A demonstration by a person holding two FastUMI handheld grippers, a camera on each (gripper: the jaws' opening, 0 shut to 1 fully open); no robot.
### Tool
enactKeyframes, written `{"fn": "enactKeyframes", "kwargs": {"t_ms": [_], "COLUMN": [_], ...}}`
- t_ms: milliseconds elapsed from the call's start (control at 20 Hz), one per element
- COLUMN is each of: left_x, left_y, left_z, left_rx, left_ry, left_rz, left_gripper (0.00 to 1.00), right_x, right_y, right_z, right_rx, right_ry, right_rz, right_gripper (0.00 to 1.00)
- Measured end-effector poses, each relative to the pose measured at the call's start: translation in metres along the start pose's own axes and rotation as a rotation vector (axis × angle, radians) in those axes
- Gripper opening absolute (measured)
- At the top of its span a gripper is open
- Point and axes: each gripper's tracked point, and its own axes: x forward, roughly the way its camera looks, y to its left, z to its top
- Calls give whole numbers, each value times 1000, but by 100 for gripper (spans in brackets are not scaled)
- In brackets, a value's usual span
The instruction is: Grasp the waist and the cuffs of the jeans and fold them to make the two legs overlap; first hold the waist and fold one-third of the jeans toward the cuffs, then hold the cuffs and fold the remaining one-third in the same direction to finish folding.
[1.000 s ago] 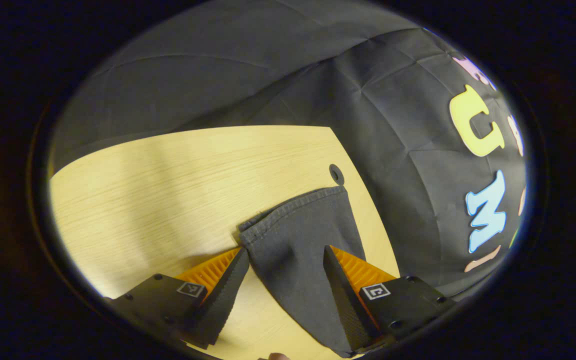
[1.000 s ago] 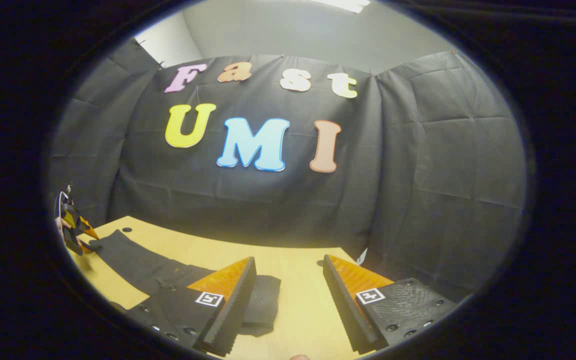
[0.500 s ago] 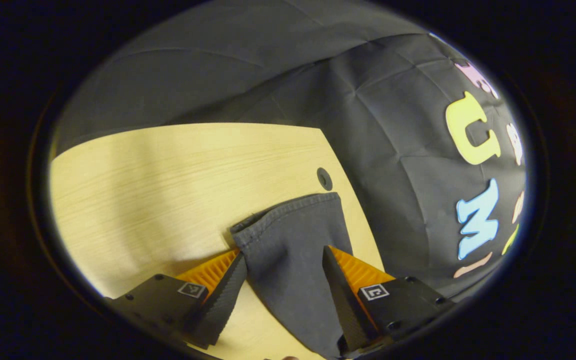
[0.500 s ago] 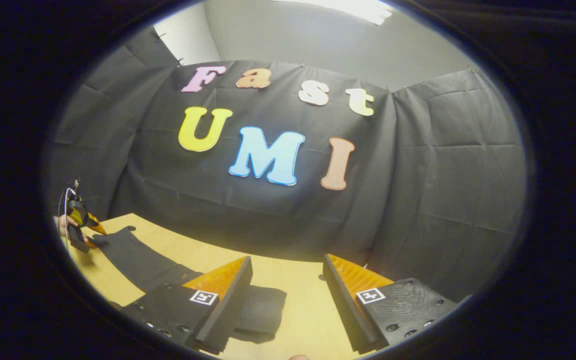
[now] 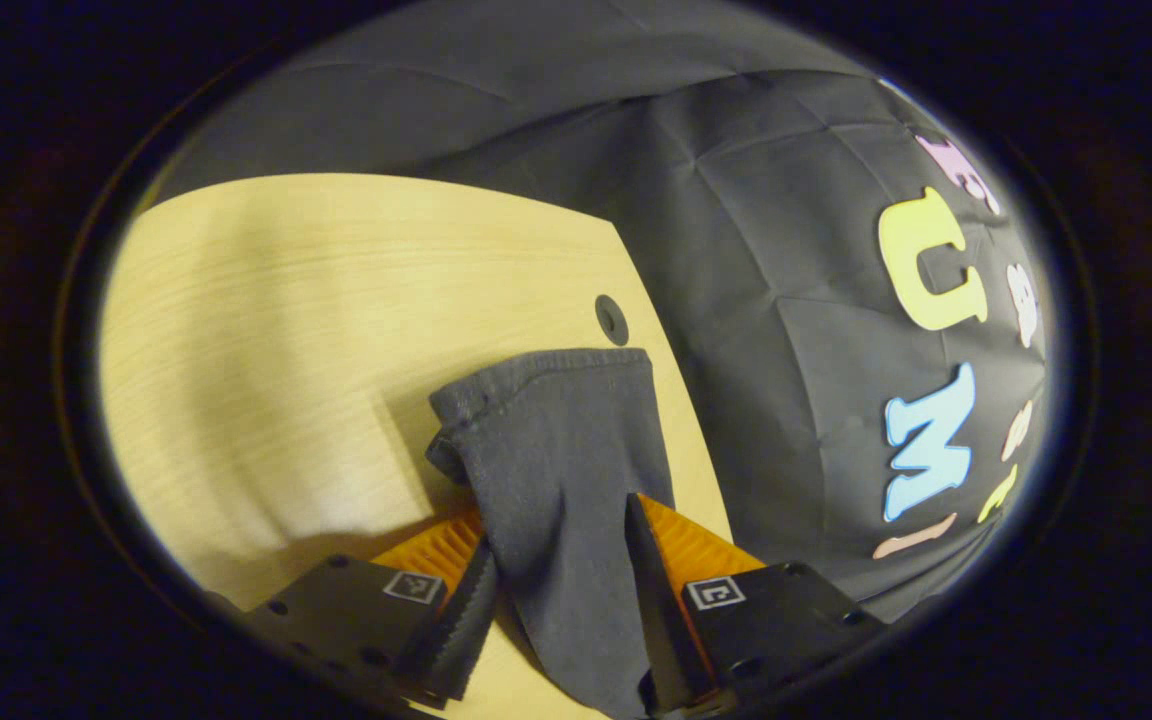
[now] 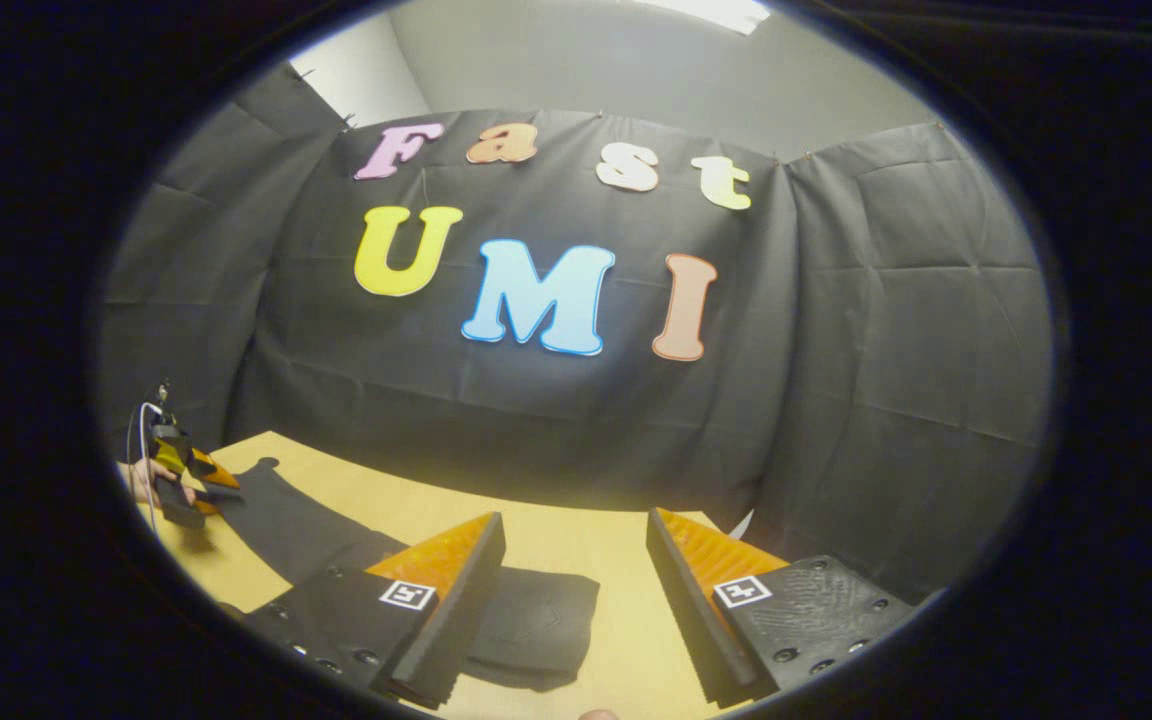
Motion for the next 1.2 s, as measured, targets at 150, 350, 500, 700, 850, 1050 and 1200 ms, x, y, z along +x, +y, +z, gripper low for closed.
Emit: {"fn": "enactKeyframes", "kwargs": {"t_ms": [150,350,500,700,850,1050,1200], "left_x": [8,11,-1,-20,-34,-55,-69], "left_y": [2,14,7,-37,-76,-128,-180], "left_z": [-3,8,2,6,4,-13,-40], "left_rx": [38,-20,2,49,49,95,153], "left_ry": [-1,-16,-11,-36,-49,-56,-41], "left_rz": [16,33,21,-65,-125,-191,-244], "left_gripper": [66,18,11,11,11,11,10], "right_x": [0,0,0,-2,-3,-4,-3], "right_y": [-5,-10,-11,-15,-17,-19,-20], "right_z": [0,-5,-8,-7,-7,-9,-10], "right_rx": [-7,0,1,4,20,41,60], "right_ry": [0,10,18,10,6,1,-1], "right_rz": [-11,-19,-15,-7,3,19,38], "right_gripper": [85,85,85,85,85,85,85]}}
